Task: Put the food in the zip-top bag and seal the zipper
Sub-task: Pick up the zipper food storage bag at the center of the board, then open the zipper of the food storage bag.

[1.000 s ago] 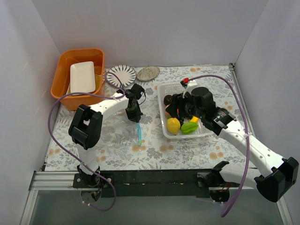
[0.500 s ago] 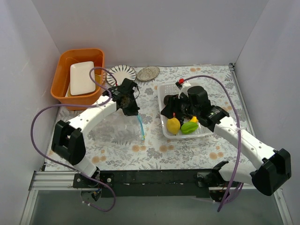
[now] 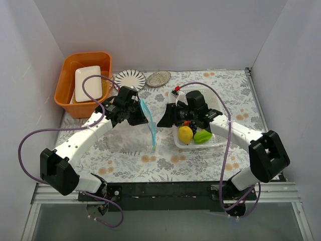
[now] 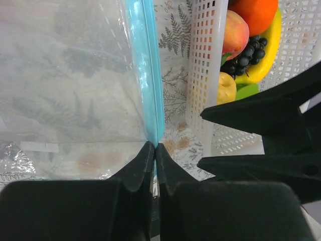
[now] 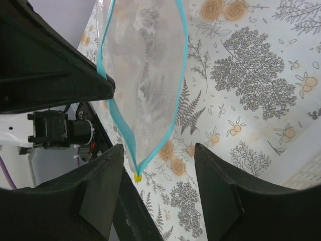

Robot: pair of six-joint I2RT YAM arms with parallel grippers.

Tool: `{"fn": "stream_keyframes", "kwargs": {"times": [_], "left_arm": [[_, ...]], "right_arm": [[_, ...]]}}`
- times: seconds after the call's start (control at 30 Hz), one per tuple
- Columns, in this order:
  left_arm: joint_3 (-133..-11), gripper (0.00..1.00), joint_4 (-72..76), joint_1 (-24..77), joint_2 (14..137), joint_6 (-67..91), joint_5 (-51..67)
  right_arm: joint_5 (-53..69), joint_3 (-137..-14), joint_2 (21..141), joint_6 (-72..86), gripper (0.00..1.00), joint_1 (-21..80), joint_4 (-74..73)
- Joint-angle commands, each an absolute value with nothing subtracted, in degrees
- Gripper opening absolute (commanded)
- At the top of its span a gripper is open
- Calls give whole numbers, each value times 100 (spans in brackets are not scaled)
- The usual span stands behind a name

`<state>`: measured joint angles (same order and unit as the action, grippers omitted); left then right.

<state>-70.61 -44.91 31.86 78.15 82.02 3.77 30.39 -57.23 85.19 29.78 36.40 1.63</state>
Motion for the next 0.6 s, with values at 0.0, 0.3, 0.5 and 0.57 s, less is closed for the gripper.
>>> {"fn": "stream_keyframes", "kwargs": {"times": [0.0, 0.3, 0.5, 0.57], "left_arm": [[-6996, 0, -4280, 3199, 7585, 8060, 738], [-6891, 0, -4122, 3199, 7488, 8033, 993], [-6847, 0, -4130, 3191, 7488, 7963, 1002], [-6847, 0, -4270, 3164, 7497, 7954, 774]], "right_arm": [[3445, -6116, 8849, 3164, 66, 3674, 800], [3805, -6521, 9684, 3252, 63, 3683, 1028], [3710, -6566, 9879, 3270, 25, 3683, 1143], [3482, -6504, 9774, 3139, 4, 3683, 1047]]}}
